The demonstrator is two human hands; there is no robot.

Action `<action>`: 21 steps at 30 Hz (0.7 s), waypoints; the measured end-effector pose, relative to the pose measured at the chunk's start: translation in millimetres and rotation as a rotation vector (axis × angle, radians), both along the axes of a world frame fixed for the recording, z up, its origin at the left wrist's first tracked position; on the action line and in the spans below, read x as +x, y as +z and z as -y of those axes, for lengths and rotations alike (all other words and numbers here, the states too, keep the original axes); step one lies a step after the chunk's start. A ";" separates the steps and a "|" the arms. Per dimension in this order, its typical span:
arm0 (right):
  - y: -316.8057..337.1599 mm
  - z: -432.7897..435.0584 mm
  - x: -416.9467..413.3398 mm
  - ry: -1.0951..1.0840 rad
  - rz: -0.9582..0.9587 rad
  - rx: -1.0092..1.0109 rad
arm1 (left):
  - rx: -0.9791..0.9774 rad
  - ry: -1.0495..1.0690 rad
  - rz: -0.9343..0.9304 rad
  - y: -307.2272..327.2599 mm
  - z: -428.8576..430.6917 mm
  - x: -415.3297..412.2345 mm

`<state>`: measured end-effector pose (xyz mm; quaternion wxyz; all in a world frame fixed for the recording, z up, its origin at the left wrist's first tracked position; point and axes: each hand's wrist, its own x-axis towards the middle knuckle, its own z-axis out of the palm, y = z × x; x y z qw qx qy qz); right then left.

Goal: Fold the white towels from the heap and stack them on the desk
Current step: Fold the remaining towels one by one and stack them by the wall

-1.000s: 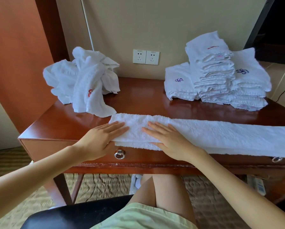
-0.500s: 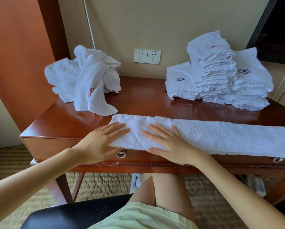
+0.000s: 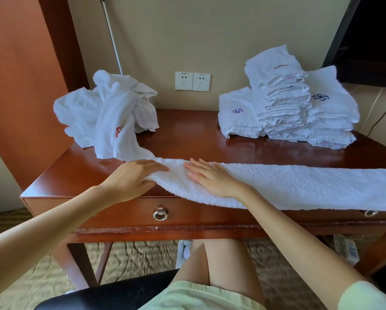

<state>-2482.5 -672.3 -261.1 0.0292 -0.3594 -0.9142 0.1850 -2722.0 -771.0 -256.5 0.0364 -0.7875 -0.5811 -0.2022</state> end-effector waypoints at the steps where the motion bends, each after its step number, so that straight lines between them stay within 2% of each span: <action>1: 2.9 0.7 0.9 -0.012 -0.068 -0.069 | 0.036 0.011 0.052 5.1 -5.0 6.5; 5: 23.2 11.0 18.9 -0.040 -0.457 -0.466 | 0.223 -0.011 0.210 38.8 -30.0 39.4; 7: 32.4 15.4 30.2 -0.012 -0.578 -0.483 | 0.284 -0.042 0.236 62.1 -46.7 62.1; 10: 42.1 12.5 45.6 -0.134 -0.755 -0.500 | 0.382 -0.123 0.194 95.7 -71.9 110.8; 13: 55.6 3.4 62.3 -0.304 -1.144 -0.721 | 0.426 -0.216 0.087 122.4 -96.9 167.2; 15: 62.1 -9.9 83.6 -0.331 -1.446 -0.890 | 0.449 -0.296 0.056 133.4 -114.4 200.2; 17: 67.5 -21.1 114.8 -0.349 -1.652 -0.924 | 0.482 -0.346 0.066 136.1 -134.7 226.5; 21: 71.7 -45.0 191.0 -0.469 -1.926 -0.840 | 0.436 -0.388 0.156 104.7 -163.8 260.4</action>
